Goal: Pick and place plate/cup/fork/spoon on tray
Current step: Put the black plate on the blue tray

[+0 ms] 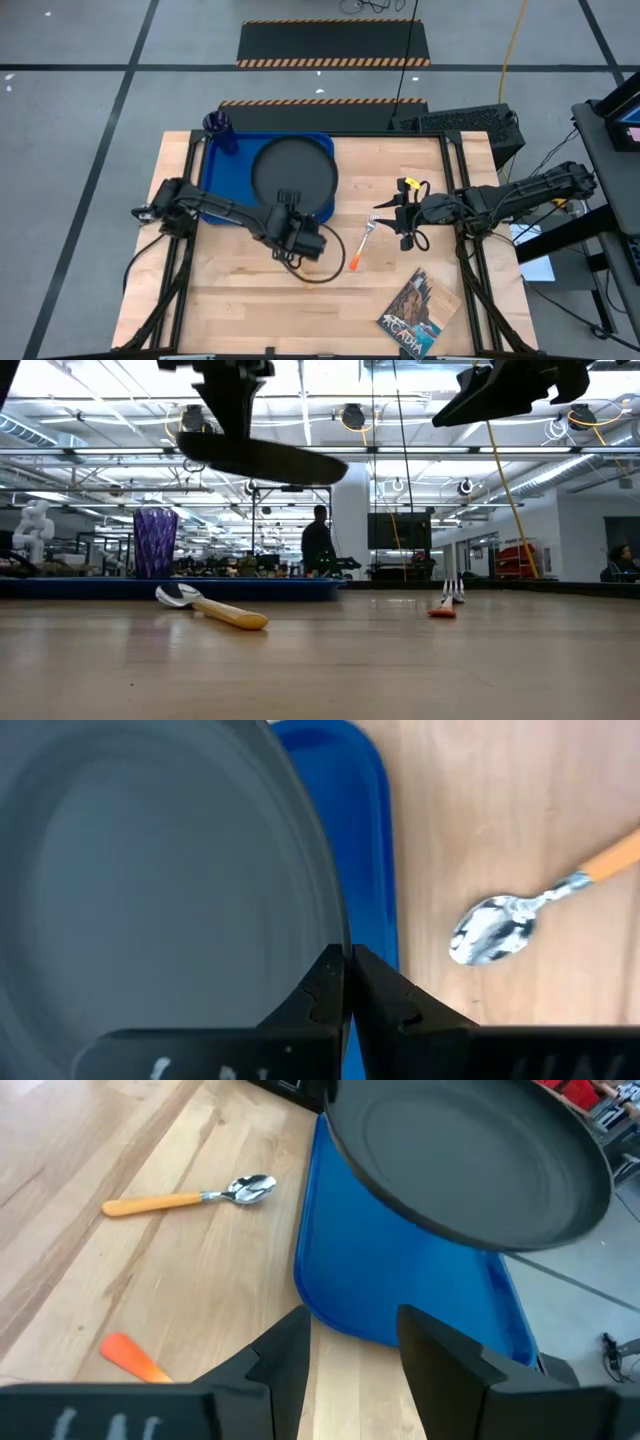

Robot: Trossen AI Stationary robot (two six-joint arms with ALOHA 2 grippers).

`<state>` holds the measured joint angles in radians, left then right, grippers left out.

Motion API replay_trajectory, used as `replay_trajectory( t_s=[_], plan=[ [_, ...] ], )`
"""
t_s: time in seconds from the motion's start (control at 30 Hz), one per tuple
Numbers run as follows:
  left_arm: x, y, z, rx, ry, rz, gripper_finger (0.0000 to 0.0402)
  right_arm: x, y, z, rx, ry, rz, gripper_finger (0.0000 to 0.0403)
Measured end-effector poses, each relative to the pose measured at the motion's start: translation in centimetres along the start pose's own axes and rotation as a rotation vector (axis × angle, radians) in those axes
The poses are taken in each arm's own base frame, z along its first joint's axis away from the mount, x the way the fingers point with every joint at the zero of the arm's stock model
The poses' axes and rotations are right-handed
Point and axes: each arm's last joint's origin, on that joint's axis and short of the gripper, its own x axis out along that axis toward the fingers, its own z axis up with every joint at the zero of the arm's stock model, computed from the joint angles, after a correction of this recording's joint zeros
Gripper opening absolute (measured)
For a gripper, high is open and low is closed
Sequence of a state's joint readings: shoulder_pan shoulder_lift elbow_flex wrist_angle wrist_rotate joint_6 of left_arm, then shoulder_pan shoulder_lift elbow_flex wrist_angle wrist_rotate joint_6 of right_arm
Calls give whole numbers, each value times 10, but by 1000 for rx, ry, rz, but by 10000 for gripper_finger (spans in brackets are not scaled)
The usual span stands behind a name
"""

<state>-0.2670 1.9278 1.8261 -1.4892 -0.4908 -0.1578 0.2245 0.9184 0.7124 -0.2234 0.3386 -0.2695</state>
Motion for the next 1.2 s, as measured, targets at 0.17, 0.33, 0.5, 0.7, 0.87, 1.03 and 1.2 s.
replay_trajectory(
  t_s=[0.17, 0.33, 0.5, 0.7, 0.87, 1.03, 1.2],
  plan=[
    [26, 6, 0, -26, 53, -13, 6, 0, 0, -2, -7, 18, 5, 146],
    [50, 20, -5, -109, 129, -7, 10, 0, 1, -5, -10, 50, 13, 146],
    [74, 35, -11, -173, 197, -45, 6, 0, 1, -5, 1, 52, 13, 146],
    [101, 41, -13, -242, 197, -87, 11, 0, 2, -9, 14, 87, 21, 146],
    [121, 42, -21, -294, 234, -99, 7, 0, 3, -10, 23, 103, 23, 146],
    [140, 45, -28, -370, 258, -97, 15, 0, 3, -10, 46, 103, 21, 146],
    [157, 45, -32, -411, 239, -106, 6, 0, 3, -10, 128, 104, 16, 146]
  ],
)
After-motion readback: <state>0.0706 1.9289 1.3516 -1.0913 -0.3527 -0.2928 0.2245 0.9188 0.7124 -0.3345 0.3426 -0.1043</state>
